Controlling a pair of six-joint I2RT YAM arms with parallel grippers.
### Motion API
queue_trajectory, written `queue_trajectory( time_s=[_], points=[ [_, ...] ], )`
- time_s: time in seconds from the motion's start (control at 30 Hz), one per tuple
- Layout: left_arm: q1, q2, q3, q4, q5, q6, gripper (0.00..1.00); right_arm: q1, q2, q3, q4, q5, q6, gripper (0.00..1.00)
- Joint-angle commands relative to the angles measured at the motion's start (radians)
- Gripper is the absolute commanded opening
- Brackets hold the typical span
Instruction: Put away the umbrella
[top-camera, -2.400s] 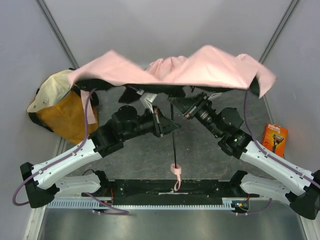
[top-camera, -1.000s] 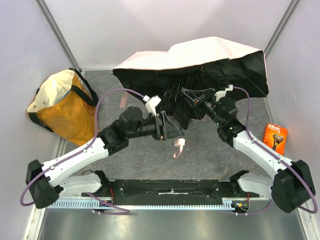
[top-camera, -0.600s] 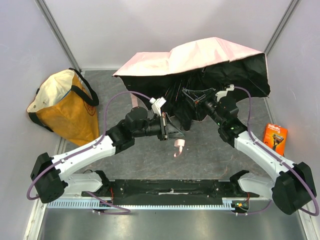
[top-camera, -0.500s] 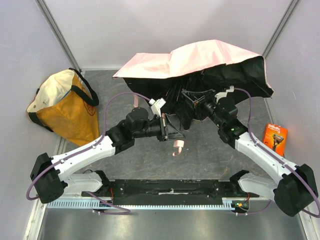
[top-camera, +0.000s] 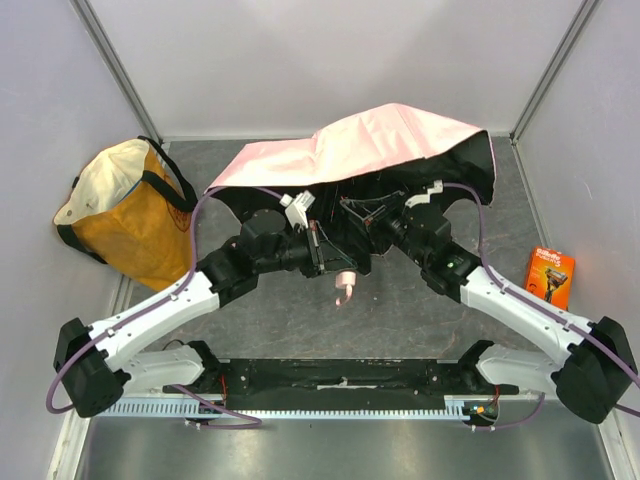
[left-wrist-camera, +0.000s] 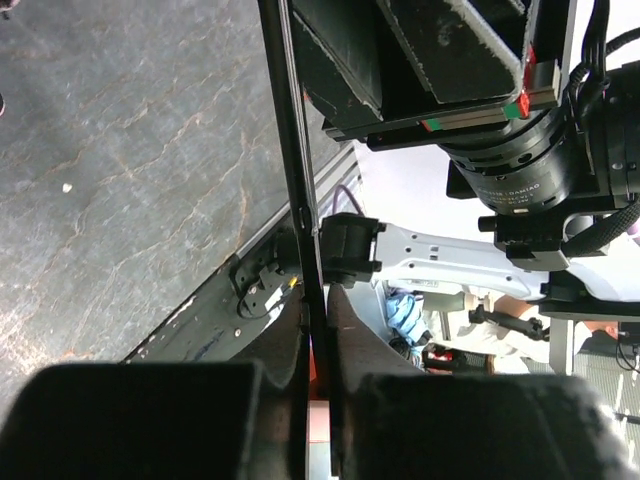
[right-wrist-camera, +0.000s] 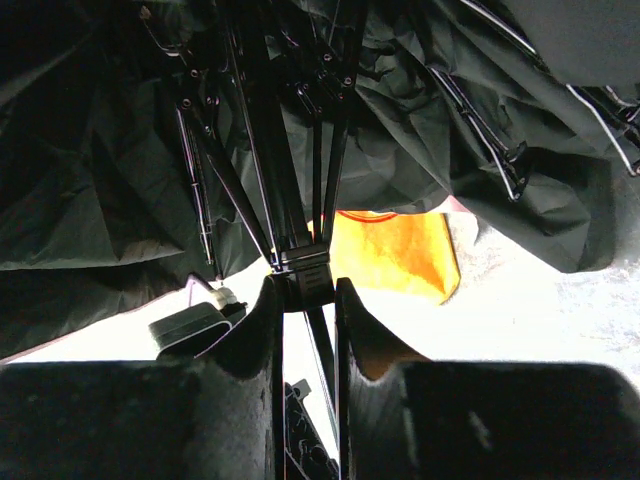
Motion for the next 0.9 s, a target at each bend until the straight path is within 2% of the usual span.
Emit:
queue_trajectory(
  time_s=[0.0, 0.07, 0.17, 0.23, 0.3, 0.47, 0.6, 0.63, 0.7, 0.8, 0.83, 0.87],
  points=[
    [0.028, -0.069, 0.105, 0.115, -0.011, 0.093, 0.13, 0.015, 0.015, 0.158, -0.111, -0.013, -0.07, 0.0],
    [0.034, -0.098, 0.096, 0.109, -0.023, 0.105, 0.25, 0.016, 0.01, 0.195, -0.145, -0.004, -0.079, 0.0],
    [0.04, -0.106, 0.093, 0.101, -0.009, 0.091, 0.54, 0.016, -0.005, 0.205, -0.154, 0.005, -0.061, 0.0],
    [0.04, -0.083, 0.093, 0.103, 0.04, 0.076, 0.61, 0.016, -0.018, 0.203, -0.15, 0.014, -0.051, 0.0],
    [0.04, -0.057, 0.074, 0.142, 0.098, 0.047, 0.61, 0.016, -0.019, 0.212, -0.151, 0.017, -0.062, 0.0],
    [0.039, -0.041, -0.001, 0.235, 0.147, -0.014, 0.52, 0.018, -0.038, 0.194, -0.119, 0.031, -0.085, 0.0],
    [0.02, -0.027, -0.013, 0.242, 0.149, -0.016, 0.49, 0.028, -0.057, 0.16, -0.073, 0.053, -0.102, 0.0],
    [0.014, -0.023, -0.018, 0.242, 0.146, -0.018, 0.45, 0.032, -0.062, 0.153, -0.061, 0.056, -0.1, 0.0],
    [0.011, -0.02, -0.018, 0.236, 0.132, -0.002, 0.28, 0.044, -0.068, 0.131, -0.041, 0.056, -0.094, 0.0],
    [0.017, -0.015, 0.02, 0.191, 0.066, 0.047, 0.07, 0.079, -0.076, 0.102, -0.029, 0.065, -0.084, 0.0],
    [0.023, -0.01, 0.043, 0.171, 0.052, 0.062, 0.02, 0.099, -0.083, 0.082, -0.021, 0.071, -0.081, 0.0],
    [0.032, -0.007, 0.071, 0.149, 0.034, 0.077, 0.02, 0.122, -0.09, 0.065, -0.016, 0.086, -0.077, 0.0]
  ],
)
